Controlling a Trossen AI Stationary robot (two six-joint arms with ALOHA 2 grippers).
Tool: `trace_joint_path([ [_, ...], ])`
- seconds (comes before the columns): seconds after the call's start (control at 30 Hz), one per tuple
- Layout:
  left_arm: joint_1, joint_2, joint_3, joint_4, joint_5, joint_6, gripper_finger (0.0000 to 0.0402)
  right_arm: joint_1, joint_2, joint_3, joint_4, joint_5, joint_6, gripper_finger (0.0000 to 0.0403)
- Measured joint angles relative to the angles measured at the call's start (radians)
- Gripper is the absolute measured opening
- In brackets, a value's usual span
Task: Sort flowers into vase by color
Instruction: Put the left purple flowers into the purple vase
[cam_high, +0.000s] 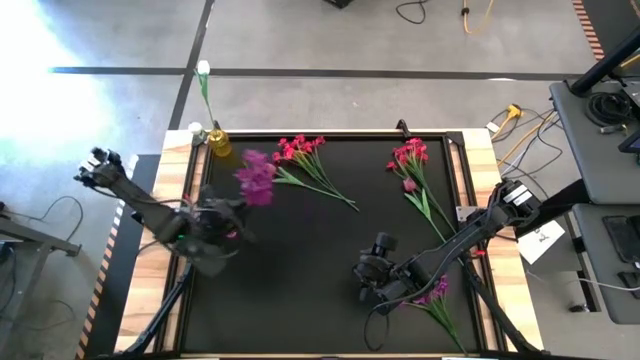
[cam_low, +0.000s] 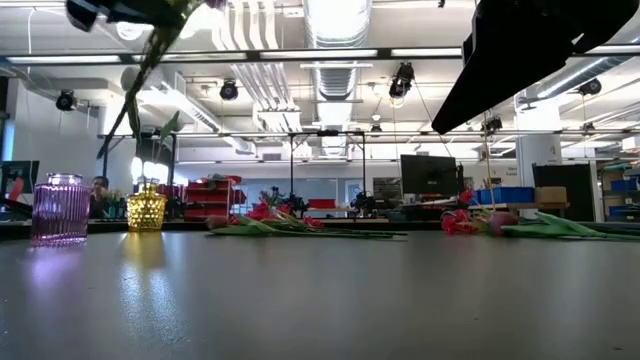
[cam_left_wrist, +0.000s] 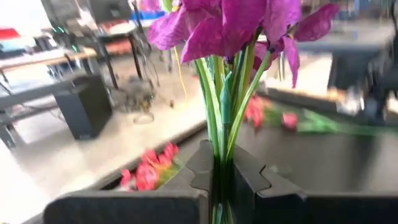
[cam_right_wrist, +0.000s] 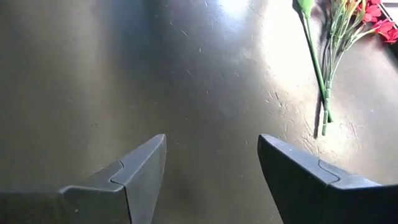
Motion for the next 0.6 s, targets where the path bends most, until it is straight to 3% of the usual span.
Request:
trace_joint_path([
  [0.1,-0.031,-0.077,-0.037,0.002,-0.039,0.007,0.0007,0.000,0.000,0.000,0.026,0.000,-0.017,0.0247],
  [0.27,-0.069,-0.154,-0.041,0.005,0.117,0.208,0.0007,0.000,0.000,0.000,0.043,-0.001,-0.033,0.0247],
  [0.43,-0.138,-0.232,-0.014,0.001,0.039,0.358,0.0007,0.001,0.000,0.000,0.043,-0.002,-0.028,0.0247],
  [0.6,-0.187,-0.326,-0.055,-0.061,0.061,0.321,0.0007,0.007,0.000,-0.011,0.044,-0.003,-0.019,0.0247],
])
